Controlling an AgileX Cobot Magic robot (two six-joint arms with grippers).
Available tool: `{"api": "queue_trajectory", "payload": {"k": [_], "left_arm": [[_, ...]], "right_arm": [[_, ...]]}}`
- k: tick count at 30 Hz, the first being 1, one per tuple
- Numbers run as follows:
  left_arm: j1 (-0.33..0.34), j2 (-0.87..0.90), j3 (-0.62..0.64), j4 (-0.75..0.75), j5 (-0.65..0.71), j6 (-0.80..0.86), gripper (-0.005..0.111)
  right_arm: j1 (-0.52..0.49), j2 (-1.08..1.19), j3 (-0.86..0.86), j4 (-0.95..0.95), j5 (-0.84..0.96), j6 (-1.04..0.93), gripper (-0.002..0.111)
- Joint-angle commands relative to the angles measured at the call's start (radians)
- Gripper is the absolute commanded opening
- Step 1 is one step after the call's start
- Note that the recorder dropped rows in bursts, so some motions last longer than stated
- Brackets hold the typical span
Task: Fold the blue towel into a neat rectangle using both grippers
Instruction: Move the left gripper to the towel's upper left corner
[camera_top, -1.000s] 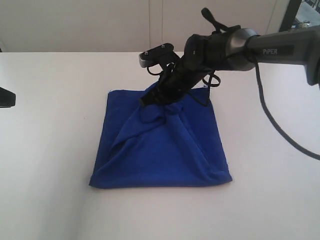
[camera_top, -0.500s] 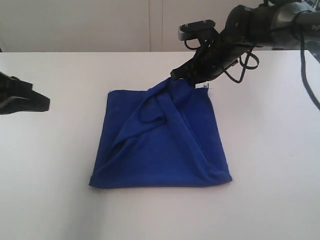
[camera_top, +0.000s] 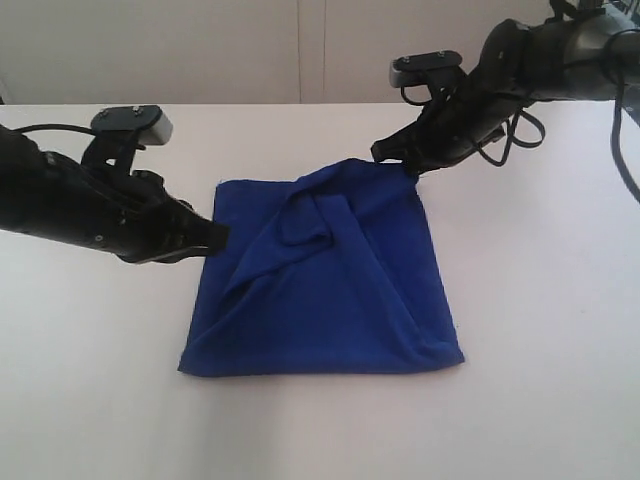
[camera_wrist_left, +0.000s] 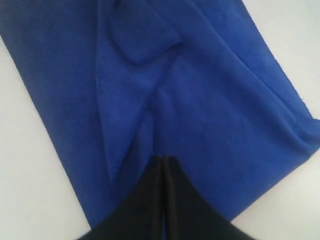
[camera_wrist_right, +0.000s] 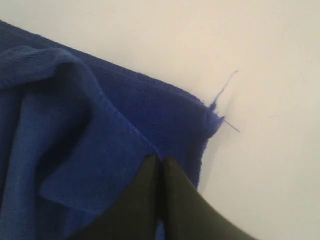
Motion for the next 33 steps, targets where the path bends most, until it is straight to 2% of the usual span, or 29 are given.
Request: {"api": "queue_trajectory", "payload": {"k": [1, 16, 27, 30, 32, 33], "left_arm": [[-0.046, 0.038, -0.005, -0.023, -0.059, 0.004, 0.000], [-0.057, 0.056, -0.003, -0.029, -0.068, 0.004, 0.000], [-0.057, 0.030, -0.010, -0.029, -0.007, 0.004, 0.000], [-0.057, 0.010, -0.048, 0.014, 0.024, -0.001, 0.000], [-0.057, 0.010, -0.114, 0.086, 0.071, -0.085, 0.000], [-0.057, 0.020, -0.158, 0.226, 0.088, -0.189, 0.000]], "right_arm": [[-0.029, 0.013, 0.001, -0.006, -0.007, 0.004, 0.000], [-0.029, 0.055, 0.001, -0.008, -0.017, 0.002, 0.000], [-0.029, 0.055, 0.001, -0.008, -0.003, 0.002, 0.000], [-0.029, 0.055, 0.001, -0.008, -0.003, 0.002, 0.000], [-0.029, 0.055, 0.001, -0.008, 0.004, 0.002, 0.000], [-0.029, 0.055, 0.001, -0.008, 0.004, 0.002, 0.000]]}}
